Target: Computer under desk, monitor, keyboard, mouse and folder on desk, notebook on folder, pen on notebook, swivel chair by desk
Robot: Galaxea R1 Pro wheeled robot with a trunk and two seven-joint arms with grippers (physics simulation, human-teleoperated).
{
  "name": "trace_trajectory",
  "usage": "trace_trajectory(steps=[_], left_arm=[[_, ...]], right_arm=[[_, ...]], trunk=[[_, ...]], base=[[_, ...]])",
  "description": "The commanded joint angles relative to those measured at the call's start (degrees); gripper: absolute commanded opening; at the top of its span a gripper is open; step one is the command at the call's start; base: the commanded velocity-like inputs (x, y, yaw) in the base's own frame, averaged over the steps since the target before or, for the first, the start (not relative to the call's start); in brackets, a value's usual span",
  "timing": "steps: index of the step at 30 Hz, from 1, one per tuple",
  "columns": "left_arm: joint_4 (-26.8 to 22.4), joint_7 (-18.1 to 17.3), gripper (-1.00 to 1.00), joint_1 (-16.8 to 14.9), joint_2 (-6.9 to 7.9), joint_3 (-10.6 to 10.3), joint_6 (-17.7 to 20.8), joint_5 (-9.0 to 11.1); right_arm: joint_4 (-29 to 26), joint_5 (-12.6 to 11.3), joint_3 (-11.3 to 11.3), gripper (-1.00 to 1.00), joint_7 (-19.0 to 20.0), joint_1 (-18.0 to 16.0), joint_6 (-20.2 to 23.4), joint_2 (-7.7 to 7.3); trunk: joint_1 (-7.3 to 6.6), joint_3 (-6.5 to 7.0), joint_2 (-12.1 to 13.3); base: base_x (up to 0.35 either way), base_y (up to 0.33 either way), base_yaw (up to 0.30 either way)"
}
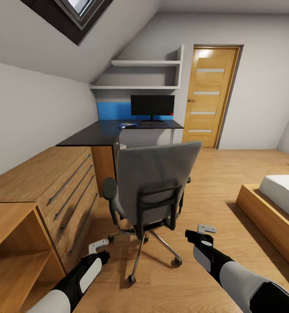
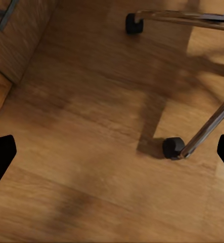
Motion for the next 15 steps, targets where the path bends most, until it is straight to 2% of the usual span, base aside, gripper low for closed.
trace_trajectory(steps=[1,2,3,15], left_arm=[[0.01,0.47,1.00,-0.04,-0.08,-0.35,0.07,0.40],[0.33,0.47,1.00,-0.05,-0.45,-0.42,-0.12,0.36],[0.38,0.47,1.00,-0.05,-0.51,-0.43,-0.15,0.35],[0.55,0.55,1.00,-0.04,-0.77,-0.46,-0.25,0.23]], right_arm=[[-0.05,-0.64,0.48,1.00,-0.29,-0.03,-0.90,0.01],[-0.01,-0.77,0.52,1.00,-0.42,-0.01,-3.02,0.14],[-0.01,-0.79,0.51,1.00,-0.45,0.00,-3.34,0.17],[0.10,-0.94,0.39,1.00,-0.53,0.04,-4.60,-0.07]], trunk=[[0.22,-0.24,-0.44],[0.44,-0.42,-0.84],[0.65,-0.60,-1.24],[3.29,-2.76,-6.06]], base=[[0.000,0.000,0.000],[0.000,0.000,0.000],[0.000,0.000,0.000],[0.000,0.000,0.000]])
